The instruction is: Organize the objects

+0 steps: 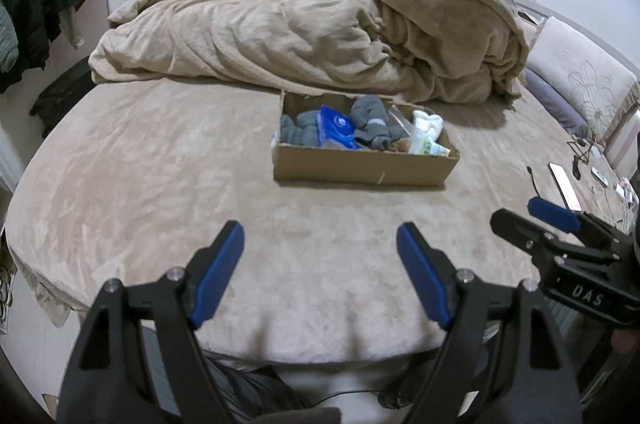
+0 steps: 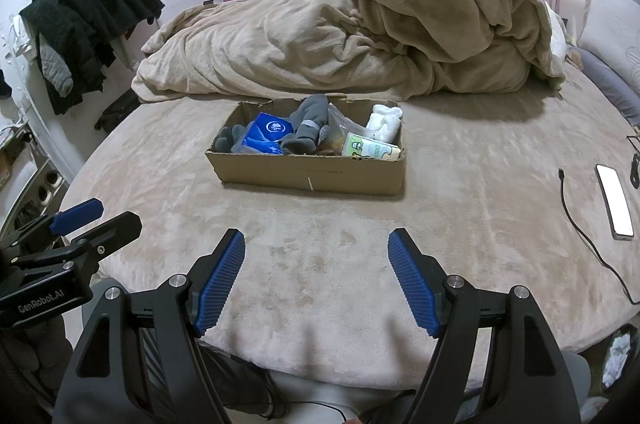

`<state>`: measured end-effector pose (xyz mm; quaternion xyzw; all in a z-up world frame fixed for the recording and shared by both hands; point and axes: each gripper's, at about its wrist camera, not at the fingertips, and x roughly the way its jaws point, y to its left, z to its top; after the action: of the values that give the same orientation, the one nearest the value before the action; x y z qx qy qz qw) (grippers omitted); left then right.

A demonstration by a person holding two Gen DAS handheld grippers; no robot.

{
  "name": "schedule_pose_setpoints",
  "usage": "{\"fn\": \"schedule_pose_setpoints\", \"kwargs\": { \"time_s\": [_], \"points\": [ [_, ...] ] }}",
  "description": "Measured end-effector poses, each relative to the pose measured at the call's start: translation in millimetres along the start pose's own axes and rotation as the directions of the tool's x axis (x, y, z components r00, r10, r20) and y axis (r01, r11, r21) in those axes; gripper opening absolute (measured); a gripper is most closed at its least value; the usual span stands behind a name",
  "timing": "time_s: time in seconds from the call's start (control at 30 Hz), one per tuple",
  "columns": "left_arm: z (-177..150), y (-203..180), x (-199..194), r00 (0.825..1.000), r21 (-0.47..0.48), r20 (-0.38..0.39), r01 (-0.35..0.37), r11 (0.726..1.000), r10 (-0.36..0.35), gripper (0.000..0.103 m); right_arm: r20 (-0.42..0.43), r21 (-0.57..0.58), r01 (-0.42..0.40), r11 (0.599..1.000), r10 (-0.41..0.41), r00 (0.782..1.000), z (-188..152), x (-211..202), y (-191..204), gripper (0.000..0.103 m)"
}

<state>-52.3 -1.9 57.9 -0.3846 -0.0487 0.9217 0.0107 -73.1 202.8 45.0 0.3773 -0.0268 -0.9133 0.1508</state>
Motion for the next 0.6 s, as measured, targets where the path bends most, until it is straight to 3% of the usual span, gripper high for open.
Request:
{"fn": "schedule_pose_setpoints", "kwargs": {
  "time_s": [0.6],
  "points": [
    [1.3,-5.9,-1.8,0.999,0.035,0.031,-0.013,0.999,0.012,0.080,-0.002,0.000,-0.003,1.000,0.003,1.000,4.7,3.0,2.7,0.077]
  ]
}}
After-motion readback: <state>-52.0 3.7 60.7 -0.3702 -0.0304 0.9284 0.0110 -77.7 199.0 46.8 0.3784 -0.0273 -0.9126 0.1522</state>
